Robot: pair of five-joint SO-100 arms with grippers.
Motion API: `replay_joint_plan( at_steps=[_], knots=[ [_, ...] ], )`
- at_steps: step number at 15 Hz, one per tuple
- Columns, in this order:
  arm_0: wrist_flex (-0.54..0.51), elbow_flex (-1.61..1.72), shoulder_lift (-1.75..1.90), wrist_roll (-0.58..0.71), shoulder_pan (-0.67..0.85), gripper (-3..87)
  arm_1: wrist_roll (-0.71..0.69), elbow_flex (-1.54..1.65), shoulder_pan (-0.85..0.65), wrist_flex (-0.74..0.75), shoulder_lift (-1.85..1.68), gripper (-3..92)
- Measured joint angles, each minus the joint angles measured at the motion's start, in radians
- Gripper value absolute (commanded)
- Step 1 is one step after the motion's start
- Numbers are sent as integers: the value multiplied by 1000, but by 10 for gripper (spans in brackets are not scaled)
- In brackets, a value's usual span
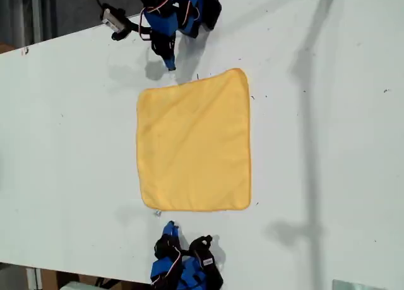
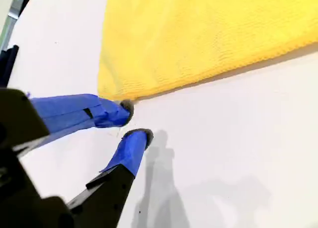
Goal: Grasp corners of a square towel and fold twice.
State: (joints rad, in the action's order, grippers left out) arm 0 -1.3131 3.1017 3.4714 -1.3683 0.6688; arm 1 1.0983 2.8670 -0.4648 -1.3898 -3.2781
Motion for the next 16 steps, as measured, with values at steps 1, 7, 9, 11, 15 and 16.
replay_joint_plan(
  at_steps=[1, 7, 9, 11, 15, 16],
  knots=[
    [43, -11, -12, 3, -29, 106, -15, -5, 58, 80, 77, 225],
    [282, -348, -1063, -41, -267, 96, 49, -546, 535, 57, 1109, 278],
    [325, -341, -1078, -26, -272, 97, 198, -588, 738, -48, 1124, 277],
    [339, -341, -1078, -18, -265, 97, 328, -594, 899, -60, 1140, 276],
    [344, -316, -1046, -18, -265, 90, 408, -535, 1003, 160, 1180, 274],
    [347, -302, -1022, -18, -267, 90, 410, -535, 1000, 193, 1210, 277]
  ],
)
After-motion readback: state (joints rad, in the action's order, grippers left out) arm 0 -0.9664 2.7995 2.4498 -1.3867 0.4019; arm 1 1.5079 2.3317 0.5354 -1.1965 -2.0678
